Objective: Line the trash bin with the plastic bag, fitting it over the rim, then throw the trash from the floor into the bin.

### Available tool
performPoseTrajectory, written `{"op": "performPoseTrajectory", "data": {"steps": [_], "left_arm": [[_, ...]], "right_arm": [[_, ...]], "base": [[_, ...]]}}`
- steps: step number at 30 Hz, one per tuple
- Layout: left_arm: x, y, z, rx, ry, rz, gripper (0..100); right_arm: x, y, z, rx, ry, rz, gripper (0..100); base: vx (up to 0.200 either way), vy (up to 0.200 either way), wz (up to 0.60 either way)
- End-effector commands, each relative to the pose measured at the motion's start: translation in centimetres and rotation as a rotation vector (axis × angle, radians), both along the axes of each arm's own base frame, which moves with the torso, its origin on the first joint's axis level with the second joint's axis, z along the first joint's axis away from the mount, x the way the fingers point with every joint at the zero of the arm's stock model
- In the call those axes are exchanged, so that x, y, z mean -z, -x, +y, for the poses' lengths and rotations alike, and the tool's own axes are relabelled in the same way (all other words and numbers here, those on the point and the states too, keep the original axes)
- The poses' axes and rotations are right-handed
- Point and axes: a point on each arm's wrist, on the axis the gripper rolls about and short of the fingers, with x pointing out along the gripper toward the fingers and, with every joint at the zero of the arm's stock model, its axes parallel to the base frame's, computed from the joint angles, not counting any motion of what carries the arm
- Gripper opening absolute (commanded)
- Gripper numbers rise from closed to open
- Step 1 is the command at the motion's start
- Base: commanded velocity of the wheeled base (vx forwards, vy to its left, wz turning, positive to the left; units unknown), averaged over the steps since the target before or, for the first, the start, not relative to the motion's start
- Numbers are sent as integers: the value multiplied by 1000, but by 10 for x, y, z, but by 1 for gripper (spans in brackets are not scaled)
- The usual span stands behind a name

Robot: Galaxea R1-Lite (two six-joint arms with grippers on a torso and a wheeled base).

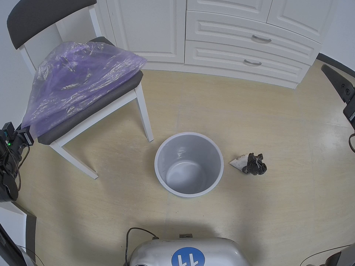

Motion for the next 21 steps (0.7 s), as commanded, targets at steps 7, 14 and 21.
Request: {"op": "performPoseTrajectory", "data": {"steps": [7,14,21], "left_arm": [[-13,12,-14,26,-14,-30,0],[-29,16,-39,86,-30,-83,0],[-51,27,-65,117,-59,-163,0]], "right_arm": [[-40,-23,34,-33,29,-69,100],[11,-60,76,-79,71,22,100],[45,-85,93,-40,128,-3,100]], "base": [[0,0,0],[0,0,0],[0,0,0]]}}
